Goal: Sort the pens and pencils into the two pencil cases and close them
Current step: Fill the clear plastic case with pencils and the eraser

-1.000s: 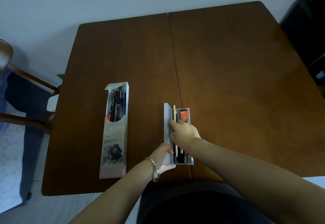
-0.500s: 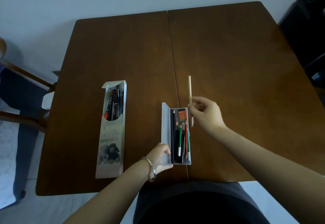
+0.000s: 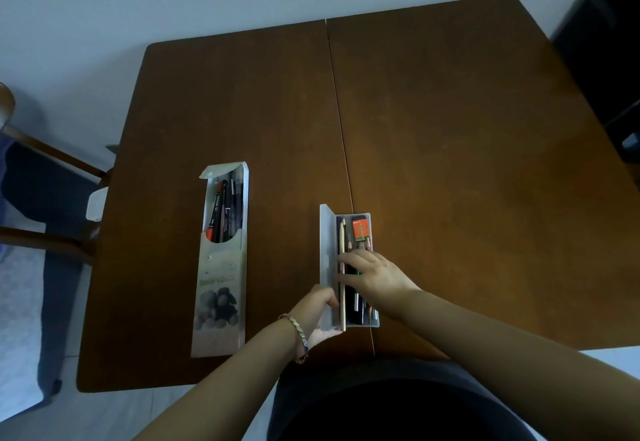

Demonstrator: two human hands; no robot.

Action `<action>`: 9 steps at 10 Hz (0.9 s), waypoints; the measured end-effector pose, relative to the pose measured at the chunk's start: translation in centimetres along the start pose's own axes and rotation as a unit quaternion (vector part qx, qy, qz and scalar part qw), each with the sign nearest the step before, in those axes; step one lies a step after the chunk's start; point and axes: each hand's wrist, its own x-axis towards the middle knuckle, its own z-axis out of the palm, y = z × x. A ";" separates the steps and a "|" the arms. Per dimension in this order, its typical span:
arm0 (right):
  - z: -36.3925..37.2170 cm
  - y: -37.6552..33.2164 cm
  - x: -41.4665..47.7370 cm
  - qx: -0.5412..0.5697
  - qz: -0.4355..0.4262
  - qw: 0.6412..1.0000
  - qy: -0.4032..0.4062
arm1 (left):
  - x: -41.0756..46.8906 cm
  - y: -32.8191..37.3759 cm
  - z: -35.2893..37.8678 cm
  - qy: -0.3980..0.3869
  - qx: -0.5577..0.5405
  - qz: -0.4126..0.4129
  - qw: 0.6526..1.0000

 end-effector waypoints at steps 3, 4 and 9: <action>1.7 -0.8 -1.7 -0.092 0.067 0.990 -0.088 | -0.3 -2.4 -1.1 -0.201 -0.223 -0.022 0.954; 2.0 -1.0 -1.1 -0.094 0.080 0.984 -0.129 | 0.1 -2.5 -1.2 -0.206 -0.229 -0.020 0.951; 2.4 -1.7 -0.9 -0.009 0.229 0.960 -0.163 | -0.2 -1.9 -1.0 -0.138 -0.174 0.006 0.975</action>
